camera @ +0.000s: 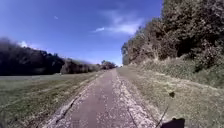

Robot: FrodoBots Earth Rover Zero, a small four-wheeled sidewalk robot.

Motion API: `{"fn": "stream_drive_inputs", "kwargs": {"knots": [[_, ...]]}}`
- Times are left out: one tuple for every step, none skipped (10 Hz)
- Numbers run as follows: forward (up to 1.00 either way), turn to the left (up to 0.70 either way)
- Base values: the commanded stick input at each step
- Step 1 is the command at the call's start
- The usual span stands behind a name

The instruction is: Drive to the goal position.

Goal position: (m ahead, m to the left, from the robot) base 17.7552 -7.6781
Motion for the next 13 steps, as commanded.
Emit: {"fn": "stream_drive_inputs", "kwargs": {"knots": [[0.5, 0.0], [0.5, 0.29], [0.5, 0.5], [0.5, 0.5], [0.5, 0.03], [0.5, 0.04], [0.5, 0.01], [0.5, 0.0], [0.5, 0.0], [0.5, 0.0], [0.5, 0.0], [0.5, 0.0], [0.5, 0.0]]}}
